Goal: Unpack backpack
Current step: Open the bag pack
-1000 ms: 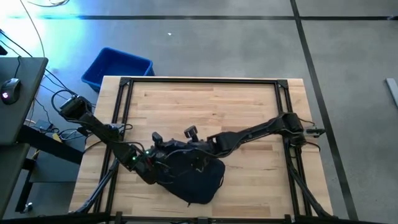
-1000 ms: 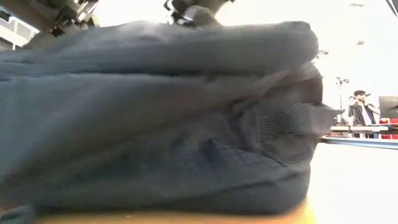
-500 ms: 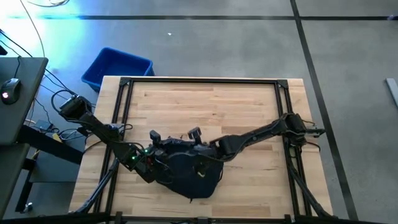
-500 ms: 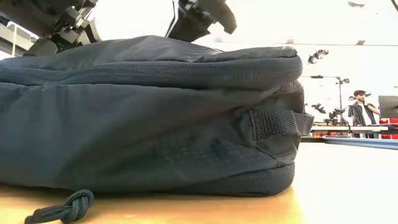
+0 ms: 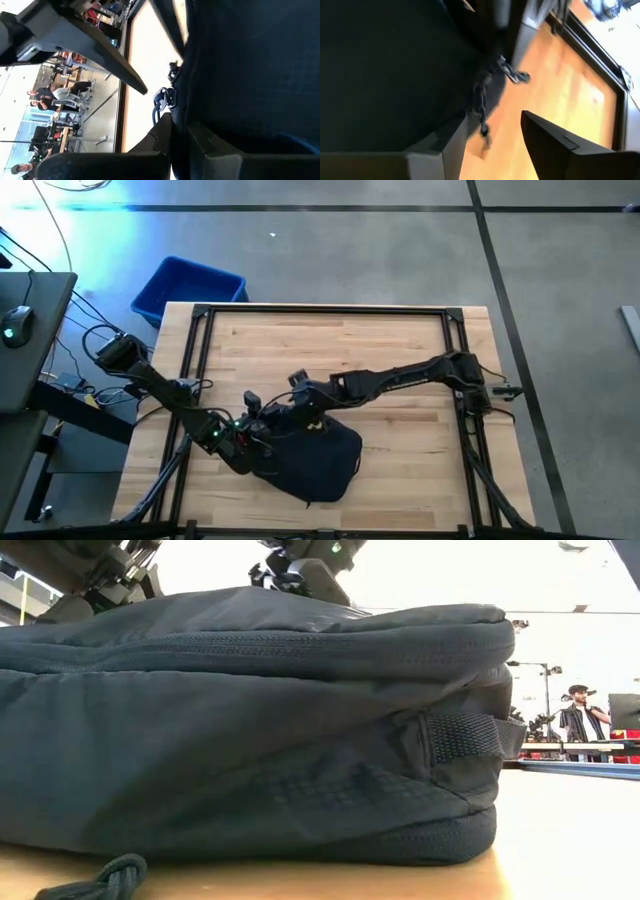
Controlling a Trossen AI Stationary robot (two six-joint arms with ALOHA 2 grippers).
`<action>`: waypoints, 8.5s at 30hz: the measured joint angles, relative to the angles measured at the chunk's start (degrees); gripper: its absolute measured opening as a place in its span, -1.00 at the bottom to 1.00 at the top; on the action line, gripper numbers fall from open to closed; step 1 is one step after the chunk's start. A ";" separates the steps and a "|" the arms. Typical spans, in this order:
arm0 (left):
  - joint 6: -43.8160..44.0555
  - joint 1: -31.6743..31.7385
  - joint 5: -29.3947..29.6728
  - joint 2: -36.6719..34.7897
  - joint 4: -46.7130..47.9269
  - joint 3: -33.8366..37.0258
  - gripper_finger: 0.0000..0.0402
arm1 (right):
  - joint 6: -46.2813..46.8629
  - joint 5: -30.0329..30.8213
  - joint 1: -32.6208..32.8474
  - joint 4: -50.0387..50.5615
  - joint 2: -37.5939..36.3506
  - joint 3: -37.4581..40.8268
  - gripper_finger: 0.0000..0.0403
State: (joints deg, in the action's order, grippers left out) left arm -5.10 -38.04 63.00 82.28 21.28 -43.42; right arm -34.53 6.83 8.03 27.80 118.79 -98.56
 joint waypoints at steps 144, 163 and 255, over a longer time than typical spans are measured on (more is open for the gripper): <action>-6.93 25.92 -68.43 24.28 -9.07 -29.05 -1.00 | 75.70 54.43 37.12 33.21 8.12 0.04 0.00; -4.76 25.76 -64.66 24.28 -8.79 -29.05 -1.00 | 83.51 47.90 32.35 36.95 11.07 0.04 -0.98; 19.11 10.30 -30.90 8.81 16.03 -26.86 0.08 | 47.52 27.40 24.72 45.35 -10.12 11.82 -0.16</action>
State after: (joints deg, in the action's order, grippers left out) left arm 14.00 -27.74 32.10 91.09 37.31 -70.28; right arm 12.99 34.23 32.75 73.15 108.67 -86.74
